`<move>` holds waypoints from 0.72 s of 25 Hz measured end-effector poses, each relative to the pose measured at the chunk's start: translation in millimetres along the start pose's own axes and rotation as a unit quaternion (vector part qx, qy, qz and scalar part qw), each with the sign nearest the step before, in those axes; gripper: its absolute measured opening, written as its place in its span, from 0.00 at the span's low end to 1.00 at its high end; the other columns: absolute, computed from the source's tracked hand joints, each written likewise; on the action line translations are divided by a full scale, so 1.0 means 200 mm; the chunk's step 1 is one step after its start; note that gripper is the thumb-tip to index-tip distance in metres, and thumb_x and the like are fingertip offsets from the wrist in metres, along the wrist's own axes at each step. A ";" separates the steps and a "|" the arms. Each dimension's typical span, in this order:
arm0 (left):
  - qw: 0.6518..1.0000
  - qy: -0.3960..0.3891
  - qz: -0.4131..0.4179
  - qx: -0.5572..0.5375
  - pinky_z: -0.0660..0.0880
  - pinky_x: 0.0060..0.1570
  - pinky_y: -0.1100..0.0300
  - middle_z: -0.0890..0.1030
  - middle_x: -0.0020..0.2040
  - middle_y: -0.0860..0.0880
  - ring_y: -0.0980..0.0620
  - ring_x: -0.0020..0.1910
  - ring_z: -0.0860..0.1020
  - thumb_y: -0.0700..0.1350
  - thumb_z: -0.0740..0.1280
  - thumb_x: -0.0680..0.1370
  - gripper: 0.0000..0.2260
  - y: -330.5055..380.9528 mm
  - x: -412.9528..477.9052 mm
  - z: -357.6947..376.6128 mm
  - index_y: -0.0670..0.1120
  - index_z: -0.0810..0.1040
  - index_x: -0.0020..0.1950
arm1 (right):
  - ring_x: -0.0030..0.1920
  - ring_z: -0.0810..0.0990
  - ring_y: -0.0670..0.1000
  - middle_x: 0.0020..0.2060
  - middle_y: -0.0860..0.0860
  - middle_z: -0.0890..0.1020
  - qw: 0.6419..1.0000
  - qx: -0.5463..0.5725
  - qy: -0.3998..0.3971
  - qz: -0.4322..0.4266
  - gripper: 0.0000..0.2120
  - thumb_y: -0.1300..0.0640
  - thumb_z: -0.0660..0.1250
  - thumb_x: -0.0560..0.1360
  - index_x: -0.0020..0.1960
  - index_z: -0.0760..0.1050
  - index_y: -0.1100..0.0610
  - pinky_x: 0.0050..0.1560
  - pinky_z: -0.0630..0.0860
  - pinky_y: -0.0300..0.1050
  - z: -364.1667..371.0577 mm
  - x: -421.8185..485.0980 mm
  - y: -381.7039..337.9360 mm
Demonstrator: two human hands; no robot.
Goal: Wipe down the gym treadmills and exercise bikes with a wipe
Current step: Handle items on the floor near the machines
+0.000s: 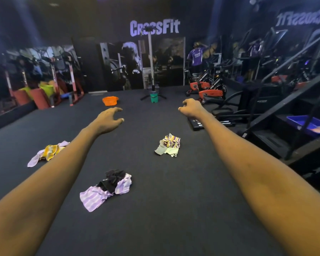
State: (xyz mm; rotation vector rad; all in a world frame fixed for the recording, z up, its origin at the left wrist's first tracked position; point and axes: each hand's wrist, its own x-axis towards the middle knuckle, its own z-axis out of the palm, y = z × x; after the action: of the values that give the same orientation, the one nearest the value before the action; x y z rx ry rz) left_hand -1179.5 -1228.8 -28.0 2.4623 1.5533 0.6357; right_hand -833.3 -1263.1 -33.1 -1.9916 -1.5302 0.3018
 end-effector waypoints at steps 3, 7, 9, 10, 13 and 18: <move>1.000 0.001 0.015 -0.004 0.64 0.69 0.49 0.68 0.74 0.42 0.43 0.72 0.67 0.49 0.66 0.80 0.24 -0.27 0.45 0.06 0.44 0.66 0.75 | 0.66 0.74 0.58 0.67 0.58 0.75 1.000 -0.002 0.005 0.000 0.27 0.50 0.64 0.74 0.70 0.70 0.59 0.61 0.70 0.44 0.21 0.45 -0.08; 0.999 -0.024 0.031 0.009 0.64 0.70 0.48 0.68 0.75 0.44 0.43 0.73 0.66 0.49 0.66 0.80 0.25 -0.58 1.03 0.04 0.44 0.66 0.75 | 0.67 0.73 0.58 0.69 0.57 0.74 1.000 -0.014 0.002 0.013 0.28 0.50 0.64 0.74 0.72 0.69 0.58 0.64 0.70 0.47 0.37 0.99 -0.20; 0.999 -0.008 0.035 -0.003 0.63 0.70 0.48 0.68 0.74 0.43 0.43 0.72 0.67 0.48 0.66 0.80 0.24 -0.71 1.34 0.01 0.43 0.66 0.75 | 0.68 0.73 0.58 0.69 0.57 0.74 1.000 -0.011 0.017 0.015 0.28 0.50 0.64 0.75 0.73 0.68 0.59 0.66 0.69 0.48 0.42 1.29 -0.25; 0.999 -0.005 0.040 -0.008 0.63 0.71 0.48 0.68 0.74 0.43 0.43 0.72 0.67 0.48 0.66 0.80 0.24 -0.76 1.49 0.02 0.42 0.67 0.75 | 0.68 0.73 0.58 0.69 0.58 0.74 1.000 -0.012 0.019 0.014 0.28 0.50 0.64 0.75 0.73 0.69 0.59 0.66 0.69 0.48 0.44 1.44 -0.27; 0.999 -0.010 0.050 0.001 0.64 0.71 0.49 0.68 0.74 0.43 0.43 0.72 0.67 0.47 0.66 0.80 0.24 -0.94 1.92 0.11 0.42 0.67 0.75 | 0.66 0.74 0.59 0.68 0.58 0.74 0.999 -0.023 0.018 0.020 0.28 0.49 0.64 0.74 0.72 0.70 0.59 0.62 0.70 0.47 0.57 1.90 -0.29; 0.999 -0.004 0.054 -0.001 0.64 0.70 0.49 0.70 0.73 0.43 0.43 0.72 0.68 0.47 0.66 0.79 0.24 -1.20 2.70 0.30 0.43 0.68 0.74 | 0.65 0.74 0.57 0.68 0.58 0.74 1.000 -0.011 0.013 0.014 0.28 0.50 0.63 0.75 0.73 0.68 0.59 0.58 0.70 0.45 0.83 2.69 -0.24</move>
State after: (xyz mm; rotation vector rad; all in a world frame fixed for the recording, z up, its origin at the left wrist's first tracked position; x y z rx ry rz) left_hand -1151.7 -636.1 -22.9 2.5592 1.4235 0.6433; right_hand -790.7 -699.1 -41.7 -2.0269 -1.4963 0.2696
